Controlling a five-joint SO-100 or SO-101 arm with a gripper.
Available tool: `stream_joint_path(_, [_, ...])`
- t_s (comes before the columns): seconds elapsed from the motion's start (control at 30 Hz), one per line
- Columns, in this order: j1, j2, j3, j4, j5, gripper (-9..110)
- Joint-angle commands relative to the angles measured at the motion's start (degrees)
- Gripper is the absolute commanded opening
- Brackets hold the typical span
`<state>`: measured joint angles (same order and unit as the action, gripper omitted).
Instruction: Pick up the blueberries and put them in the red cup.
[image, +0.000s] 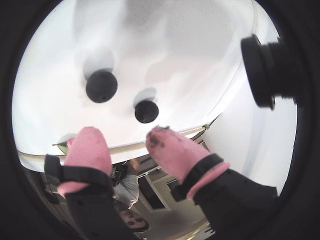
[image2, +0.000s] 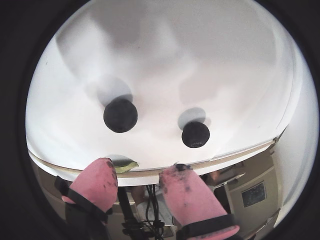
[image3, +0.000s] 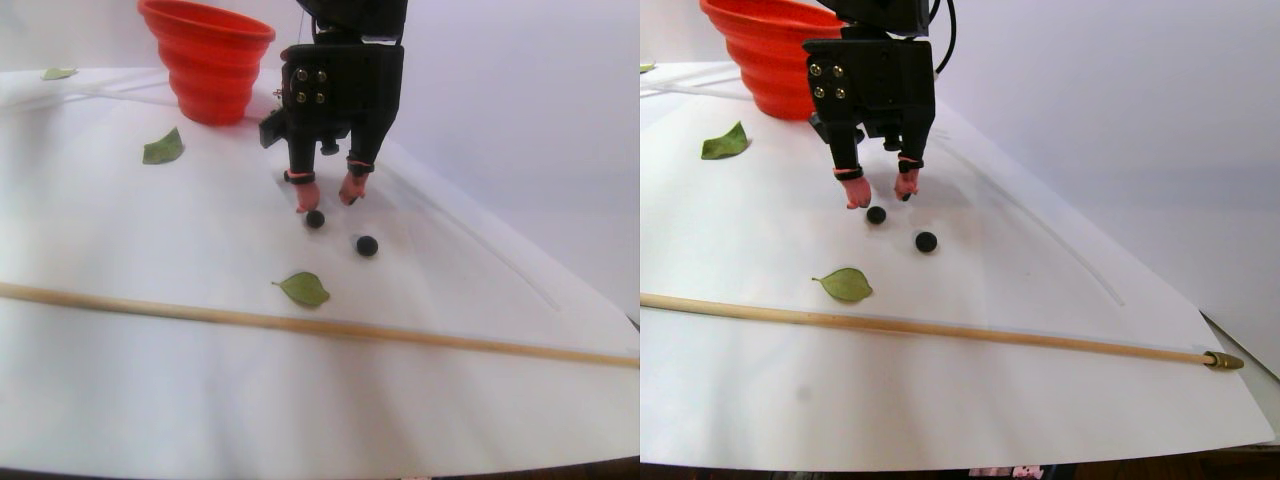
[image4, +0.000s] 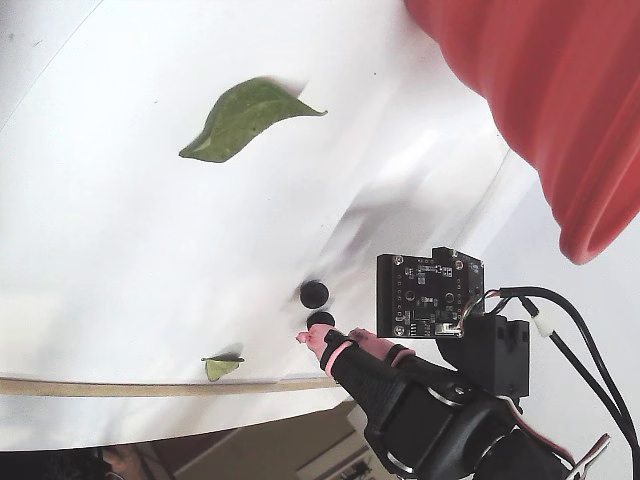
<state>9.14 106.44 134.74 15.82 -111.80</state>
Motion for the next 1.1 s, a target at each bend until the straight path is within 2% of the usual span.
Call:
stream_joint_path(0.0, [1.67, 0.00, -1.14, -1.14, 0.79, 18])
stream_joint_path(0.47, [-0.70, -3.34, -1.67, -4.83, 4.92, 18])
stream_joint_path(1.07, [-1.32, -5.01, -0.79, -3.96, 4.92, 18])
